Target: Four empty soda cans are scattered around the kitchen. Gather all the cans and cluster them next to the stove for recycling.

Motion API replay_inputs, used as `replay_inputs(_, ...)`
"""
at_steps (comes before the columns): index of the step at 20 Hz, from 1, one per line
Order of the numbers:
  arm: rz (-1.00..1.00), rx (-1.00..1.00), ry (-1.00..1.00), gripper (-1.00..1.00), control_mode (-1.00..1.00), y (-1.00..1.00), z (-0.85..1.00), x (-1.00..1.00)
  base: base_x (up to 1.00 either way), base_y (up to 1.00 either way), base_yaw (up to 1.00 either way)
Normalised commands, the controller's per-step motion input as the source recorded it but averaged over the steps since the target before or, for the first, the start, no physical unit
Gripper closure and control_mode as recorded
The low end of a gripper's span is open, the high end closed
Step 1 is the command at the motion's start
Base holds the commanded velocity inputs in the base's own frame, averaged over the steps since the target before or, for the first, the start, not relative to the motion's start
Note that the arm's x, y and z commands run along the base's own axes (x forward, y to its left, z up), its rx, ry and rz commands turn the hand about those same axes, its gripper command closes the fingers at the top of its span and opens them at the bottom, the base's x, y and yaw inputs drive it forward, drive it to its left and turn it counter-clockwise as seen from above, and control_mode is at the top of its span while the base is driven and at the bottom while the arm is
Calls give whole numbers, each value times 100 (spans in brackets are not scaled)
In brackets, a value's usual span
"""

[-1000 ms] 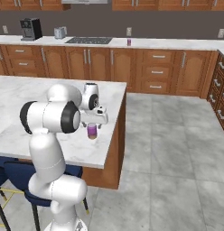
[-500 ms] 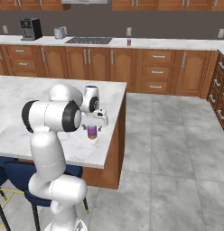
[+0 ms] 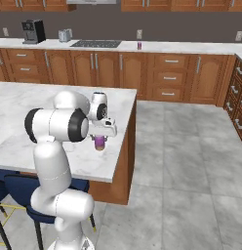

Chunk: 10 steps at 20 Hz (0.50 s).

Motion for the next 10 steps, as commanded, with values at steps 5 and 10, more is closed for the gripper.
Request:
replay_inputs(5, 0, 1, 0, 100, -100, -14, 17, -10, 0, 0, 0)
replay_inputs(10, 0, 1, 1, 100, -100, -24, 57, -15, 0, 0, 0)
